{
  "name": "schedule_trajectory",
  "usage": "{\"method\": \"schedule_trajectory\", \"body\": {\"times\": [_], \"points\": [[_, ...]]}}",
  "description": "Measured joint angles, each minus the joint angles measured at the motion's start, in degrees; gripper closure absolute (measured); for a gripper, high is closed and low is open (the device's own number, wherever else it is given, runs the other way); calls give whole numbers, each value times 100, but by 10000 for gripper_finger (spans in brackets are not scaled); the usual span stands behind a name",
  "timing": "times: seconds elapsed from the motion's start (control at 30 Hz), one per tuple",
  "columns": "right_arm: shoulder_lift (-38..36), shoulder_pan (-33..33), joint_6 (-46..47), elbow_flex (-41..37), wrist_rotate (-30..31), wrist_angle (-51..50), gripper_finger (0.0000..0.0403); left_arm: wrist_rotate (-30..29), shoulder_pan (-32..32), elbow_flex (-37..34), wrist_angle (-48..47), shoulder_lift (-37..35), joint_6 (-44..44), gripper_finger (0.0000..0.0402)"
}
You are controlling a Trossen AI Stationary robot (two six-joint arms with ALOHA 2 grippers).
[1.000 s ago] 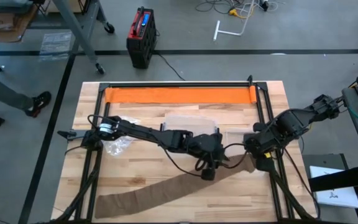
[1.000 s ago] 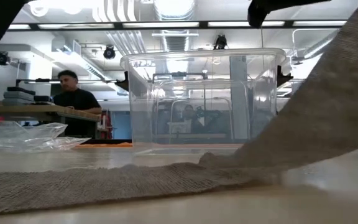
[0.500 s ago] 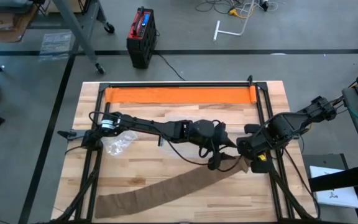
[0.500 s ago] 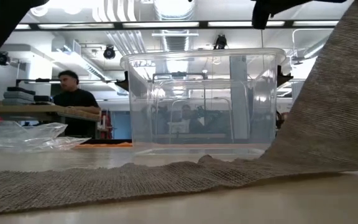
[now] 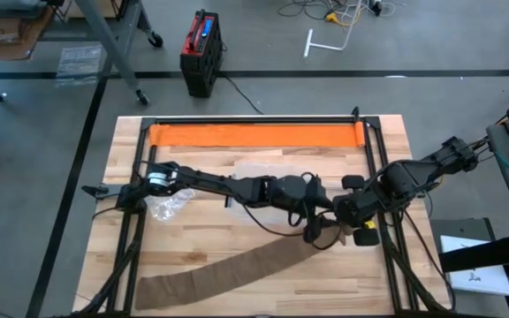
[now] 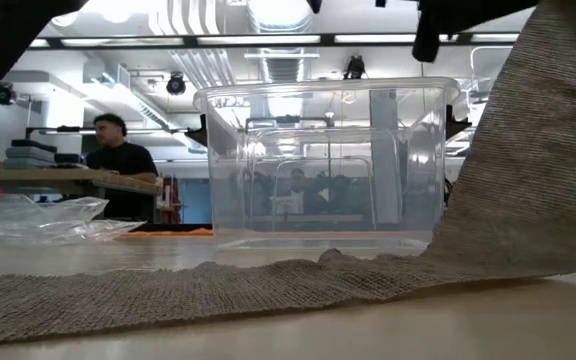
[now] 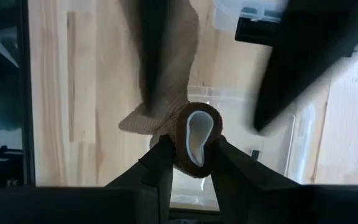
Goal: Roll bandage
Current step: Roll the brown bandage
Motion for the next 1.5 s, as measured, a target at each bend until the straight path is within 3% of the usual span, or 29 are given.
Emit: {"method": "schedule_trajectory", "body": {"times": [0.3,0.5,0.73,1.13,1.5], "points": [[4,-6,-10,-2,50,77,314,-36,12,15,349,184,217,162],[4,-6,-2,-2,48,105,314,-260,18,13,344,199,383,175],[4,-4,-4,75,32,107,314,-252,12,13,394,199,414,218],[3,-4,57,116,22,88,315,-243,-8,13,408,195,784,352],[2,-2,90,116,2,115,322,-104,-34,13,376,193,974,363]]}}
